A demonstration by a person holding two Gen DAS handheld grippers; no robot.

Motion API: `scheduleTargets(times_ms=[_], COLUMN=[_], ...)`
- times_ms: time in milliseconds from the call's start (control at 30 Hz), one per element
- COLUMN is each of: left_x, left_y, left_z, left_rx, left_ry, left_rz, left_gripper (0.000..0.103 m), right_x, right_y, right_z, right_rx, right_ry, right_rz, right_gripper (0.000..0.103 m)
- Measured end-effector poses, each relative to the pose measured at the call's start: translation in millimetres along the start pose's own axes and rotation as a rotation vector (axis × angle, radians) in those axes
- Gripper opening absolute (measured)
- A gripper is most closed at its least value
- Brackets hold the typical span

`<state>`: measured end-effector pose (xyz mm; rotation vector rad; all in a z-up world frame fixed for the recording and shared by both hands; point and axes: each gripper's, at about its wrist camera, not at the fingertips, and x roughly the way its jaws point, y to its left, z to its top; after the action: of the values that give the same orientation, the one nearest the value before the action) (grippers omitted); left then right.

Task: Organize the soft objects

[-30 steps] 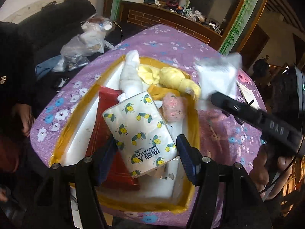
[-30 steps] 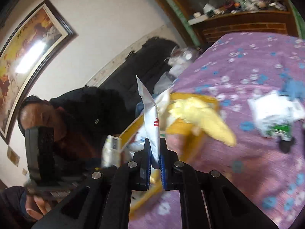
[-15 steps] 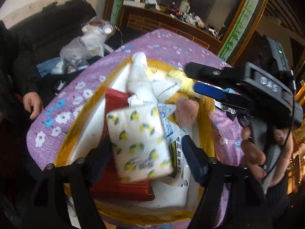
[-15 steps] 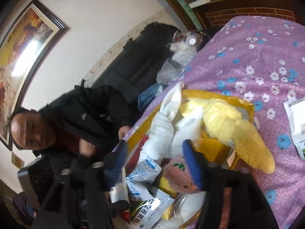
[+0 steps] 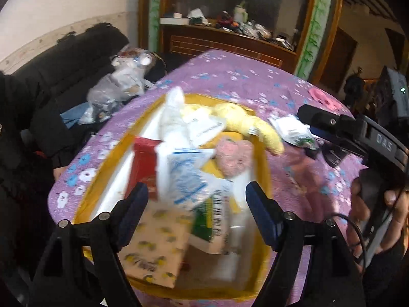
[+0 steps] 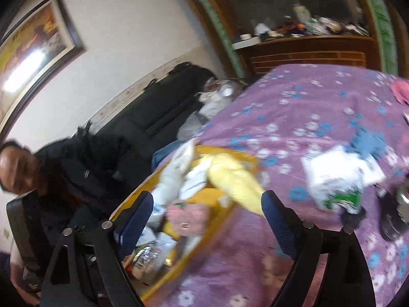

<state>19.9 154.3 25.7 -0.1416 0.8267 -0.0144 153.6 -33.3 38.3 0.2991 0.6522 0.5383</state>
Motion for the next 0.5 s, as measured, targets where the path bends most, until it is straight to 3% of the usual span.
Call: scheduleTargets(times_ms=[233,500], left_x=[-2.6,13.6], left_y=[-29.7,-68.8], left_z=[12.2,27.4], left_rx=[0.013,0.017], left_ry=[0.009,0.061], left_rz=[-0.070,-0.168], left_gripper=[0.079,0.079], right_x=[-17.7,-17.3], right_y=[-46.0,-67.1], right_z=[-5.7,-10.4], right_rx=[0.068,0.088], right_ry=[-0.012,-0.017], right_rz=[-0.048,-0.077], right_gripper=[0.091,0.090])
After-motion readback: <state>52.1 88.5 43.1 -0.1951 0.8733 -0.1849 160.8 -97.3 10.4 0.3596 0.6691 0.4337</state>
